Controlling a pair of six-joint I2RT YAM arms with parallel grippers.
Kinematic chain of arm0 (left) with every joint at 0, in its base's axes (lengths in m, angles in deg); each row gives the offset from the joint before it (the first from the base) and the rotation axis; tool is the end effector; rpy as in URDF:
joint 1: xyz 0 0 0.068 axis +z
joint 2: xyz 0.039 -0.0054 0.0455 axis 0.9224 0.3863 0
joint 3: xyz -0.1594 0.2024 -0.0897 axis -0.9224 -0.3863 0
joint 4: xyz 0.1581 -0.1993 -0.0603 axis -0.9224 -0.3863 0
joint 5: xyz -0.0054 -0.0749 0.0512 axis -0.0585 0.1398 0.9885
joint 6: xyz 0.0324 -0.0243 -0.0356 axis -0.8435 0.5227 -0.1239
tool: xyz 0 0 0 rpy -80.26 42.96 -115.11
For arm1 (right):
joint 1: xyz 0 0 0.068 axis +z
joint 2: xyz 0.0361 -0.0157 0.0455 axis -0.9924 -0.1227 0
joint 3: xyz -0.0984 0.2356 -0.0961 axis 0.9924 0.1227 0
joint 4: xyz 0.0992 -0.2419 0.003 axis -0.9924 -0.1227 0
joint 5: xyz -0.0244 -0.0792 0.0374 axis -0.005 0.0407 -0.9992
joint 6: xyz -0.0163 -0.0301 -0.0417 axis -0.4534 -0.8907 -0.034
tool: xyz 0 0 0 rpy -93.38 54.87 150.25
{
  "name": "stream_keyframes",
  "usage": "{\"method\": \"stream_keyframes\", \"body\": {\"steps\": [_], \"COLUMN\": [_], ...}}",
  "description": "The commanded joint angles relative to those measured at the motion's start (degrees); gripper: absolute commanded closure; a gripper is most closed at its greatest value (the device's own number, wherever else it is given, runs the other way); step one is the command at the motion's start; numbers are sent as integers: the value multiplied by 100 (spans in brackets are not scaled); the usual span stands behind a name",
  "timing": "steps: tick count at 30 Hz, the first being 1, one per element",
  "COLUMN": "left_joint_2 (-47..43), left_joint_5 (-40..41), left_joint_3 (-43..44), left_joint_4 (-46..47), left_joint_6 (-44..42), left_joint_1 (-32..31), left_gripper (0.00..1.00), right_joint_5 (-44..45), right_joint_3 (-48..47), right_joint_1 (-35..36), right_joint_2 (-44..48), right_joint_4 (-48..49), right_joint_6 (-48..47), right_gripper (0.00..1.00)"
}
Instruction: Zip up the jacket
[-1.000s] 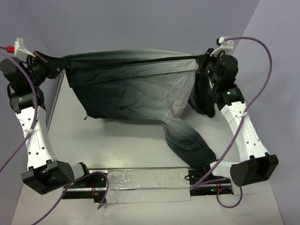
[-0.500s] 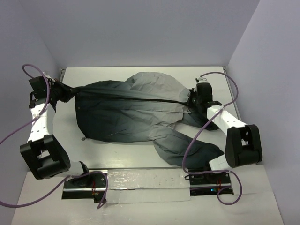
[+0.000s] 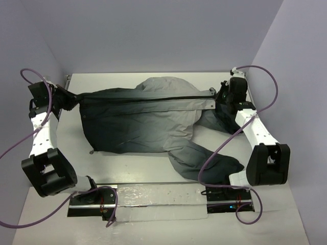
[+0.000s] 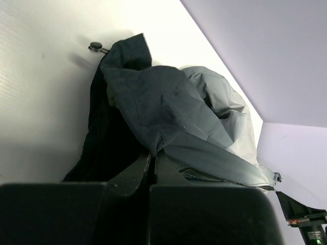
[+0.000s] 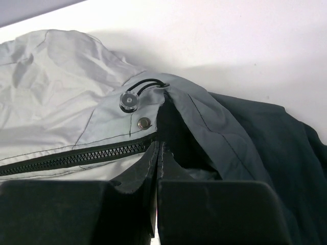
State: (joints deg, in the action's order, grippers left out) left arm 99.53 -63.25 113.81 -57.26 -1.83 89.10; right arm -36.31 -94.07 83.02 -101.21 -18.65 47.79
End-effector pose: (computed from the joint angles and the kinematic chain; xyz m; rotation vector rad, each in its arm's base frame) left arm 0.2959 0.1004 0.3158 -0.8583 1.9972 -0.7096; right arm 0.3208 0.0019 0.2933 0.2264 2.0547 0.1931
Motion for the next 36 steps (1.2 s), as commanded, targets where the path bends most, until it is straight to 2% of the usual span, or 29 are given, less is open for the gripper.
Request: {"method": "stream_keyframes", "body": {"steps": [1,8,12,13,14,15,17,18,19,23,26,32,36], "left_joint_2": [-244,-276,-132,-16,84,149,259,260,258,27,-370,-1083,-1552], "left_joint_5": [528,179,-31,56,180,305,683,840,1055,1200,1196,824,482], "left_joint_3": [544,687,1206,1418,1635,1954,2447,2589,2743,2775,2539,1732,1093], "left_joint_4": [386,556,554,440,313,185,-197,-235,-376,-446,-356,-18,234], "left_joint_6": [-134,-73,-141,-228,-318,-377,-616,-642,-739,-828,-850,-846,-898], "left_joint_1": [273,207,-137,-290,-423,-525,-862,-900,-1043,-1232,-1362,-1560,-1681], "left_gripper": [100,100,99,92,80,64,12,7,1,1,1,1,1], "right_joint_5": [897,872,652,597,563,546,565,607,666,760,1121,1422,2154], "right_joint_3": [-306,-532,-1146,-1303,-1470,-1647,-2119,-2139,-2197,-1915,-1696,-1653,-1290], "right_joint_1": [-335,-323,-318,-314,-309,-300,-244,-240,-225,-206,-183,-173,-122], "right_joint_2": [319,656,697,674,637,593,502,522,557,1016,1261,1385,1393], "right_joint_4": [-63,-139,-281,-335,-413,-517,-937,-1013,-1061,-1080,-1339,-2122,-2356], "right_joint_6": [-268,-286,-300,-314,-332,-344,-382,-383,-381,-345,38,233,491], "right_gripper": [100,100,99,94,87,73,50,37,13,7,0,0,0]}}
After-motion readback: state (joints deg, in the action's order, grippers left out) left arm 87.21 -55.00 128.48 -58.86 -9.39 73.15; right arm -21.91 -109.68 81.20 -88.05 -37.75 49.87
